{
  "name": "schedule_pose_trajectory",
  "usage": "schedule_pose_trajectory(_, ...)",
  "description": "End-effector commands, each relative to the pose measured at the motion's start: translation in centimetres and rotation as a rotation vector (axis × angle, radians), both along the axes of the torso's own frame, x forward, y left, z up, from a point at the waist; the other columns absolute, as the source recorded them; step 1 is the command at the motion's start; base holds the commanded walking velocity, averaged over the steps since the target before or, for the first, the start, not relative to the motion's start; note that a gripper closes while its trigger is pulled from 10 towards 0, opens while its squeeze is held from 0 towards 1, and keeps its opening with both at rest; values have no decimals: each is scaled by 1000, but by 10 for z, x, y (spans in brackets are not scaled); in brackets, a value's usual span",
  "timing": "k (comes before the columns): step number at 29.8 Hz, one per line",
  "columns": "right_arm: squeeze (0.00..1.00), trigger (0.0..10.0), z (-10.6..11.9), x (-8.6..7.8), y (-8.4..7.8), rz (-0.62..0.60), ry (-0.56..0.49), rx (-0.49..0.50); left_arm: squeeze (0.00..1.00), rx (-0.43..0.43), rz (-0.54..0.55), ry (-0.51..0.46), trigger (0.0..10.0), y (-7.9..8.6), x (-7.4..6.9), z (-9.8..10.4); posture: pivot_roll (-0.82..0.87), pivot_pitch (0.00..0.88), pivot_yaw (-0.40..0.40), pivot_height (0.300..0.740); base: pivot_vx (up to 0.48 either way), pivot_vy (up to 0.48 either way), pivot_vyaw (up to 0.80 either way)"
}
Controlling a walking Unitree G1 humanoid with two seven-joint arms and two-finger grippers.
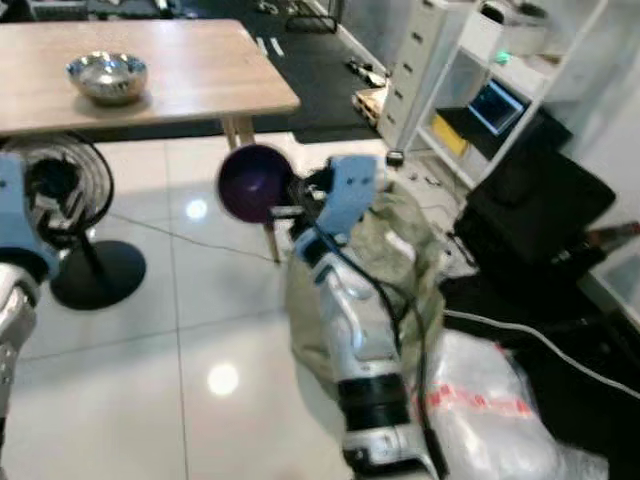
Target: Setting the table
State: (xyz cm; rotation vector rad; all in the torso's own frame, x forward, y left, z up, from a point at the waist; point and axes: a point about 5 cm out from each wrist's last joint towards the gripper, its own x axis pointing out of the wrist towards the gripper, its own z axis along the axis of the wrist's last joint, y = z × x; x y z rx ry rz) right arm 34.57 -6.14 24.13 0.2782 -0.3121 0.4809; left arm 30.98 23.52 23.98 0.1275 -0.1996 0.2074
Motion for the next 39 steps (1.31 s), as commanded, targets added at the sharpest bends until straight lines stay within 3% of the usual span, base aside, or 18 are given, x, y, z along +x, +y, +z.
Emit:
schedule_pose_trajectory(1,0,10000,0,1,-10,-24,-1,18,0,5,-12,11,10000,-5,1,-3,105,33,43,740,480,0,0)
schedule_pose_trajectory(15,0,10000,2,0,-6,-3,-15,20,0,5,-9,7,10000,-4,1,-3,109,21,40,740,480,0,723)
schedule_pose_trajectory(39,0,10000,4,6,-15,-88,-15,-3,0,-10,-16,6,10000,-6,2,-3,110,25,33,740,480,0,0)
